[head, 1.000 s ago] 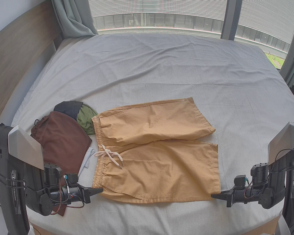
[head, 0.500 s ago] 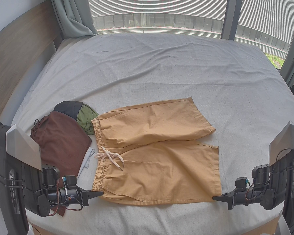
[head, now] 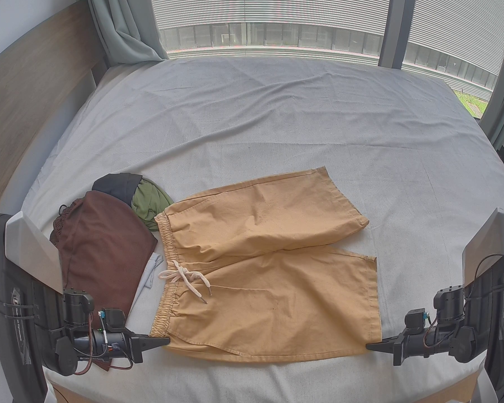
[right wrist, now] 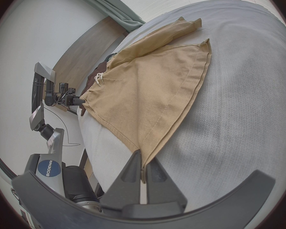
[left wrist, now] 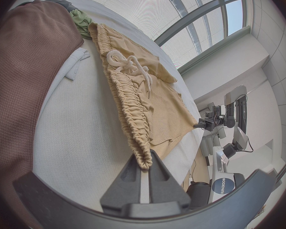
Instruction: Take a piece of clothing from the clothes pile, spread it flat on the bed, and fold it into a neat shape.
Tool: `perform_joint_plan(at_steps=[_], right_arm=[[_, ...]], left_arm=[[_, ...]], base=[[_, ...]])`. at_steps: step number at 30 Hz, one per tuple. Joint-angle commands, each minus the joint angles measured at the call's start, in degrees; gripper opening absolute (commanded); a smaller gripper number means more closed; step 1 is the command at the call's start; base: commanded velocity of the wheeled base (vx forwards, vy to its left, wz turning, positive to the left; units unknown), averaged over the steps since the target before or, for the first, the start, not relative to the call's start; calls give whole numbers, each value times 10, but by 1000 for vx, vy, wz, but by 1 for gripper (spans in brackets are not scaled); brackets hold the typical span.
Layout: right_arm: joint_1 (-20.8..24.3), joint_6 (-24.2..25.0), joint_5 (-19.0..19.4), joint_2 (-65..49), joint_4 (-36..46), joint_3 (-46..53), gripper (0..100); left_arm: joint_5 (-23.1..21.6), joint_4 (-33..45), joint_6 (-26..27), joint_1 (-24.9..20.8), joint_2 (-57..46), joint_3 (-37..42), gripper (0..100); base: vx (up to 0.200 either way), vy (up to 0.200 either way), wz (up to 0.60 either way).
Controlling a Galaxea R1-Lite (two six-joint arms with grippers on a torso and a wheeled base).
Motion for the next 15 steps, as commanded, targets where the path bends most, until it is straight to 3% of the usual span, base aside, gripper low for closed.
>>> perform_joint_plan(at_steps=[1, 8, 15], right_arm=[[2, -1, 7, -18, 0, 0, 0], [2, 8, 27, -57, -1, -11, 0], [4, 39, 49, -104, 0, -17, 0]], left_arm=[[-1, -1, 3, -2, -3, -5, 0], [-16, -1, -15, -21, -44, -12, 0], [-16, -1, -84, -41, -98, -22, 0]], base=[[0, 0, 0], [0, 0, 0], [0, 0, 0]])
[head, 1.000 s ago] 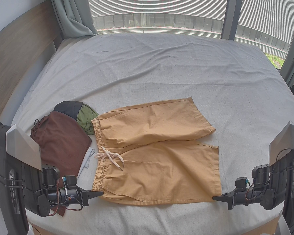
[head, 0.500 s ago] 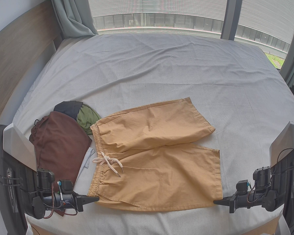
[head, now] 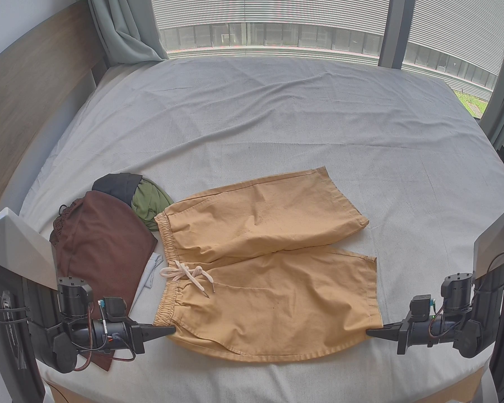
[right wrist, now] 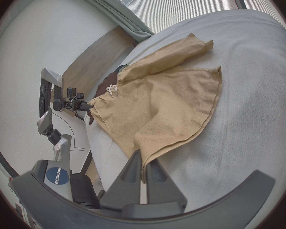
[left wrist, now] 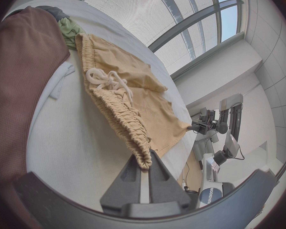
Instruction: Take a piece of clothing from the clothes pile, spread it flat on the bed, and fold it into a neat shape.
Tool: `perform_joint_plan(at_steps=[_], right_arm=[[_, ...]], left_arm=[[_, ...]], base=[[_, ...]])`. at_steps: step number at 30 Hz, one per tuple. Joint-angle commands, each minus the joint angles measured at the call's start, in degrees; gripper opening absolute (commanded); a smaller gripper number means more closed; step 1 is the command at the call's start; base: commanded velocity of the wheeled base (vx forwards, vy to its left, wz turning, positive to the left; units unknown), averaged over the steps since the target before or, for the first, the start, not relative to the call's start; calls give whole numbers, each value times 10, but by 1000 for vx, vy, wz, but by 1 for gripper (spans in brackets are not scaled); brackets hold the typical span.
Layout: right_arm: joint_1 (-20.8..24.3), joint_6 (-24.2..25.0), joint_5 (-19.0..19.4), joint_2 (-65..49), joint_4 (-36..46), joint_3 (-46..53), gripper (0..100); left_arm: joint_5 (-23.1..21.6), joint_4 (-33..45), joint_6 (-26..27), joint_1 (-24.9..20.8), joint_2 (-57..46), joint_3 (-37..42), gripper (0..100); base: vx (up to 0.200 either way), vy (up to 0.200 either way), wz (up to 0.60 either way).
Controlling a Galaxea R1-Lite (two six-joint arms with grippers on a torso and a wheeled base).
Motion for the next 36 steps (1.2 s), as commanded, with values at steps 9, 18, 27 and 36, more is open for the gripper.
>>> perform_joint_plan(at_steps=[9, 18, 27, 36], right_arm=[[6, 45, 5, -61, -1, -32, 0], [6, 57, 6, -89, -1, -32, 0], [7, 61, 7, -132, -1, -19, 0], [15, 61, 8, -164, 0, -1, 0]], left_arm=[[0, -1, -32, -23, -67, -7, 0], [0, -1, -33, -22, -68, -26, 0], [4, -1, -71, -20, -69, -51, 0], [5, -1, -79, -14, -74, -70, 0]], base=[[0, 0, 0], [0, 0, 0], [0, 0, 0], [0, 0, 0]])
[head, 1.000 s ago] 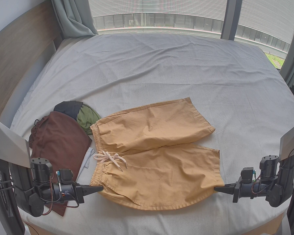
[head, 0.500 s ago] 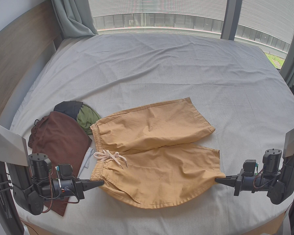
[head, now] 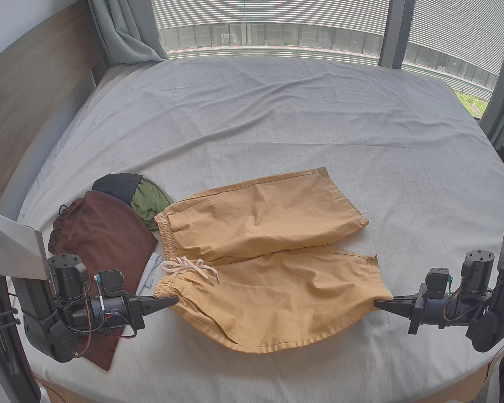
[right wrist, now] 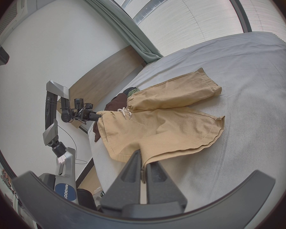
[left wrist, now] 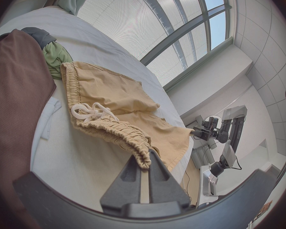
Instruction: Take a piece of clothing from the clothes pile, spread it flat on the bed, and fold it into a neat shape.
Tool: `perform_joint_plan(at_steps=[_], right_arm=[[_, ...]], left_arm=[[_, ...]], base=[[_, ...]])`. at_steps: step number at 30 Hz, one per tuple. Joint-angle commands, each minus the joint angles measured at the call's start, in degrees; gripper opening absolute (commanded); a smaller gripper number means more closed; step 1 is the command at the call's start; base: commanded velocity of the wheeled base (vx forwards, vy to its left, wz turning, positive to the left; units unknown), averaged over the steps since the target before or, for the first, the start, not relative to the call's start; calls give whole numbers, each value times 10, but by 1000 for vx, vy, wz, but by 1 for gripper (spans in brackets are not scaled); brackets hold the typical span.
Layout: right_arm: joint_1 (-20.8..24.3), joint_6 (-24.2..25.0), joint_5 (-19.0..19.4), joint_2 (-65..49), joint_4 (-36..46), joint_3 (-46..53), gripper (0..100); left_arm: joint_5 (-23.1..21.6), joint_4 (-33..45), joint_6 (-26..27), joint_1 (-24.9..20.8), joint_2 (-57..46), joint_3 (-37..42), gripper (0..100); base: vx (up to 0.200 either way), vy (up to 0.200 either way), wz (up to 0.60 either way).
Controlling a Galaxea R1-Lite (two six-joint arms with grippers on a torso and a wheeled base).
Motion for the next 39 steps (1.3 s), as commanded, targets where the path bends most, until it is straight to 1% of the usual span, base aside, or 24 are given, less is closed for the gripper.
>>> perform_joint_plan(at_steps=[1, 4, 12, 14, 23, 24, 27, 32, 39], right_arm=[[8, -1, 1, -19, -1, 10, 0], [15, -2, 1, -24, -1, 16, 0], [25, -1, 1, -61, 0, 31, 0], [30, -1, 1, -76, 1, 31, 0], [33, -1, 1, -108, 4, 31, 0], [35, -1, 1, -114, 5, 31, 0], [34, -1, 1, -120, 5, 31, 0], [35, -1, 1, -138, 5, 31, 0], [39, -1, 1, -149, 4, 31, 0]], left_arm=[[1, -1, -10, 7, -3, -14, 0], [0, -1, -25, 9, -4, -21, 0], [3, -1, -29, 17, -1, -37, 0], [3, -1, -39, 18, -4, -40, 0], [3, -1, -59, 21, -17, -46, 0], [10, -1, -72, 24, -18, -53, 0], [27, -1, -77, 24, -18, -59, 0], [28, -1, -78, 24, -19, -63, 0], [34, -1, -96, 31, -20, -75, 0]], base=[[0, 0, 0], [0, 0, 0], [0, 0, 0], [0, 0, 0], [0, 0, 0], [0, 0, 0], [0, 0, 0], [0, 0, 0], [0, 0, 0]])
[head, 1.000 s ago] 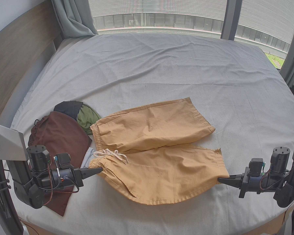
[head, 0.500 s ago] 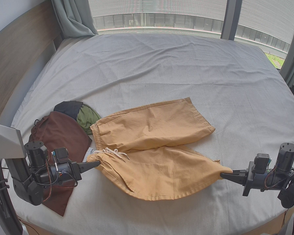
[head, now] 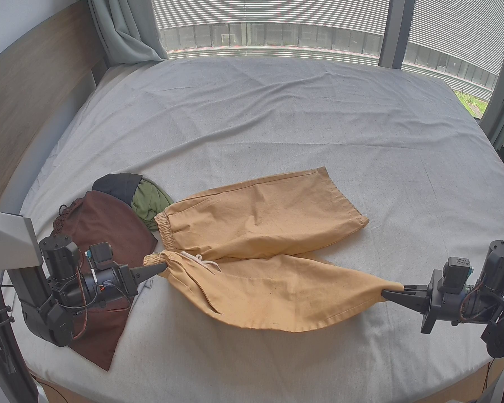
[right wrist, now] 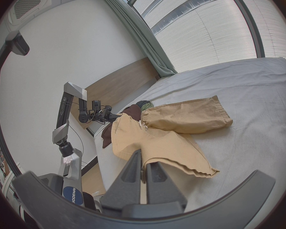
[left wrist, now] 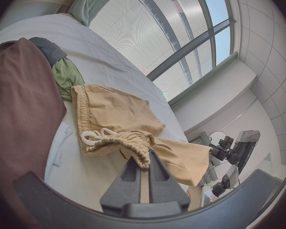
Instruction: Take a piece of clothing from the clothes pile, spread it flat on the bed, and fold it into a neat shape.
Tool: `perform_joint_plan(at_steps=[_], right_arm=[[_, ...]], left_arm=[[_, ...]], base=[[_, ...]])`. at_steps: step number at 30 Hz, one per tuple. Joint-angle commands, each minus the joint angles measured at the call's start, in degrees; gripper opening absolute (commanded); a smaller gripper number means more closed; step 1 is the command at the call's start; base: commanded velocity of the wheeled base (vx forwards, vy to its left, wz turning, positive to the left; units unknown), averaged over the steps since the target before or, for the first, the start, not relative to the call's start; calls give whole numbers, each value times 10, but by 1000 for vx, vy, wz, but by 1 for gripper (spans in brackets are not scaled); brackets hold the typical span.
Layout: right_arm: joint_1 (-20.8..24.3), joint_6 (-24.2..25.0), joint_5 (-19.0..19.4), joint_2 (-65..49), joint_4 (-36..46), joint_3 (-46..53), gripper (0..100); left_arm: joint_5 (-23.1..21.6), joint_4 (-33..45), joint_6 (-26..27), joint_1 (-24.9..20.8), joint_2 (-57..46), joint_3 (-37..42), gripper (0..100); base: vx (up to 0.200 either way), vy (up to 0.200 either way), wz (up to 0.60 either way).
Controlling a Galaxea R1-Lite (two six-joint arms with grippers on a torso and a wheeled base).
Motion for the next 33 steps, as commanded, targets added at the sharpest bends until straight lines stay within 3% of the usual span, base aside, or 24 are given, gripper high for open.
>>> perform_joint_plan(at_steps=[1, 17, 33], right_arm=[[1, 0, 0, -15, 0, 7, 0], [4, 24, 0, -61, 0, -5, 0], [7, 95, -3, -60, -1, -71, 0]], left_arm=[[6, -1, -2, 3, -3, -8, 0], [39, -1, -26, 3, -2, -22, 0], [51, -1, -35, 3, -2, -36, 0]], base=[[0, 0, 0], [0, 0, 0], [0, 0, 0]])
